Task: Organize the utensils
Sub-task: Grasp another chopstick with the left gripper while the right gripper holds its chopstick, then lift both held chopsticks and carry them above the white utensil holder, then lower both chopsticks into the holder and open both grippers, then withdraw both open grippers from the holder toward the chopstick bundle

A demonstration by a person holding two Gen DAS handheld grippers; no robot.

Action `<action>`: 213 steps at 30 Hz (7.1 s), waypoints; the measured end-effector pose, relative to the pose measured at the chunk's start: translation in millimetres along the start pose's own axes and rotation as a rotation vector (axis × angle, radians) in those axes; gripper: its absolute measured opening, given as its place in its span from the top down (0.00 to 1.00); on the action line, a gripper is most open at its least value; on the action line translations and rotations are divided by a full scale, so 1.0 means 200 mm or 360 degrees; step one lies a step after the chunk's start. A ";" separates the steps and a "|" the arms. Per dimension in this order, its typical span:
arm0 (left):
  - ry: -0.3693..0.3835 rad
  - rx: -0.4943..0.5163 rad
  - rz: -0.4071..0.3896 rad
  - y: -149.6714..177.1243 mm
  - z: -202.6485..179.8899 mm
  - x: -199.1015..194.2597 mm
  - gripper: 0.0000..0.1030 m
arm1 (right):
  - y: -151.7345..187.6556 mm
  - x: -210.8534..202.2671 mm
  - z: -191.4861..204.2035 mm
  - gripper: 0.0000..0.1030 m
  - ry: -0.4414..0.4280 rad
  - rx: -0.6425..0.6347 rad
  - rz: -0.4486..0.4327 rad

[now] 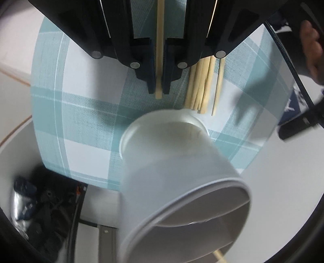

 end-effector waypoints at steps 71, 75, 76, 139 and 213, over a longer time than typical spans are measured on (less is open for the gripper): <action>0.0285 0.0198 -0.0508 -0.18 -0.31 -0.51 0.99 | -0.10 -0.74 0.01 0.95 -0.0244 0.0089 -0.0736; 0.0276 0.0256 -0.0537 -0.16 -0.34 -0.59 0.99 | -0.09 -0.75 0.02 0.95 -0.0230 0.0099 -0.0757; 0.0279 0.0271 -0.0540 -0.17 -0.35 -0.61 0.99 | -0.09 -0.75 0.02 0.95 -0.0223 0.0099 -0.0761; 0.0483 0.0400 -0.0574 -0.92 -0.51 -0.64 1.00 | -1.14 -1.09 0.14 0.95 -0.0337 -0.0359 -0.1260; 0.0096 0.0172 -0.0821 -0.34 -0.25 -0.91 0.02 | -0.21 -1.24 0.19 0.17 -0.0186 -0.0098 -0.1079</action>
Point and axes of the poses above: each gripper's, at about its wrist camera, not at the fingertips, and x roughly the way its jaws point, z to its left, y to its underside, the point moved 7 cm from there along x, roughly the way its jaws point, and after that the axes turned 4 degrees about -y, right-handed, at the moved point
